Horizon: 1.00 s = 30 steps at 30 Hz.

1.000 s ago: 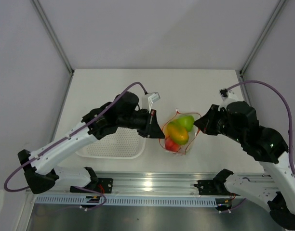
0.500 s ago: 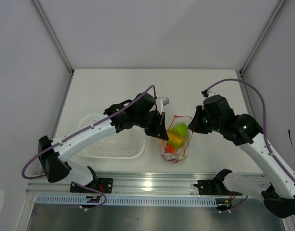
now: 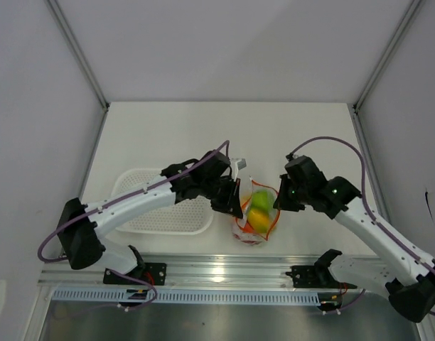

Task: Place the food in the zip-top bag and seal the zipper
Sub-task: Adjust the zipper food storage bag at the center of the board.

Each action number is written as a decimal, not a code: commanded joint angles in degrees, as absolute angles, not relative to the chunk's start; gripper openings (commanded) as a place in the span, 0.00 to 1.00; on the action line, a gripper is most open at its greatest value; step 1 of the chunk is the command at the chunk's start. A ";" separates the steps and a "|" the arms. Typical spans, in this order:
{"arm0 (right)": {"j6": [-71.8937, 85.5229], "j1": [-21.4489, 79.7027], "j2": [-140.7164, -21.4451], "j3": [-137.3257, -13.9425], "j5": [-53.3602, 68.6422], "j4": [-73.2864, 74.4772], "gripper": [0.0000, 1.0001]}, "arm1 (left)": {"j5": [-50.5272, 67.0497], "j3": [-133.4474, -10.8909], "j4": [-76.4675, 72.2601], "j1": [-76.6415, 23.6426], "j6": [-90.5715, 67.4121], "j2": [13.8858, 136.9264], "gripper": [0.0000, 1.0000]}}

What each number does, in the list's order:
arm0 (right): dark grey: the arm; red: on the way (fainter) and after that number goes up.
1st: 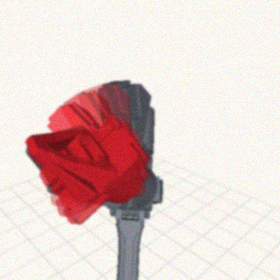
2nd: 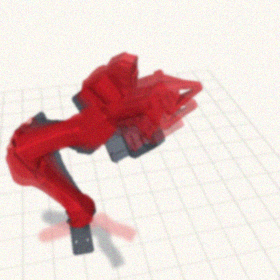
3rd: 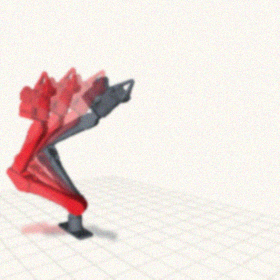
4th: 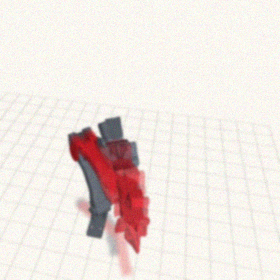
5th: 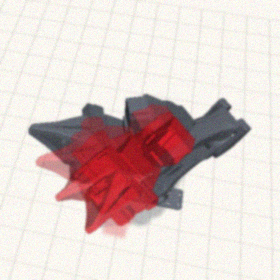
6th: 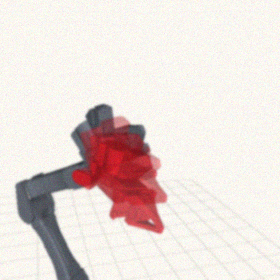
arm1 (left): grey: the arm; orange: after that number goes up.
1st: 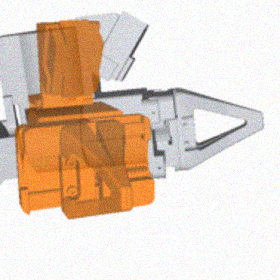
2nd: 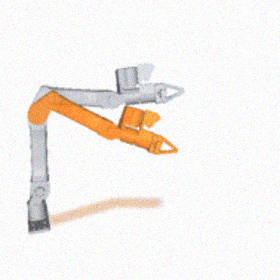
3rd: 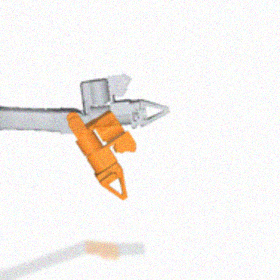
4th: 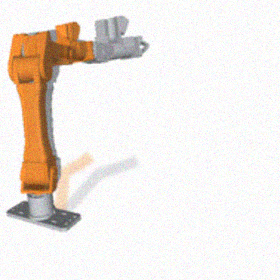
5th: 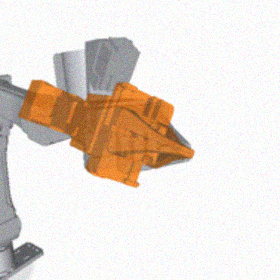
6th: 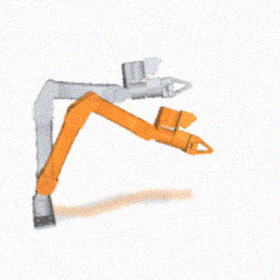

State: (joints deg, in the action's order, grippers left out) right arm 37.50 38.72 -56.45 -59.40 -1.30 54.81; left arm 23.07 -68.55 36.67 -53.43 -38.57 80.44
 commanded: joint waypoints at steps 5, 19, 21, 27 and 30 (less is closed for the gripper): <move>35.51 38.50 -56.78 -75.65 -3.60 60.35 0.00 | 23.99 -81.55 40.16 -52.91 -35.77 79.28 0.01; 39.29 38.58 -50.09 -61.45 1.21 55.20 0.00 | 27.42 -68.12 32.70 -52.65 -37.88 79.62 0.00; 38.94 38.50 -50.89 -60.73 2.02 53.96 0.00 | 27.77 -69.51 33.92 -52.65 -37.44 80.85 0.00; 36.21 38.50 -53.79 -74.95 -2.20 60.81 0.00 | 26.54 -83.46 40.50 -52.73 -35.42 78.84 0.01; 36.74 38.50 -53.27 -80.50 -1.15 62.75 0.00 | 27.68 -84.90 41.14 -52.82 -36.03 77.17 0.01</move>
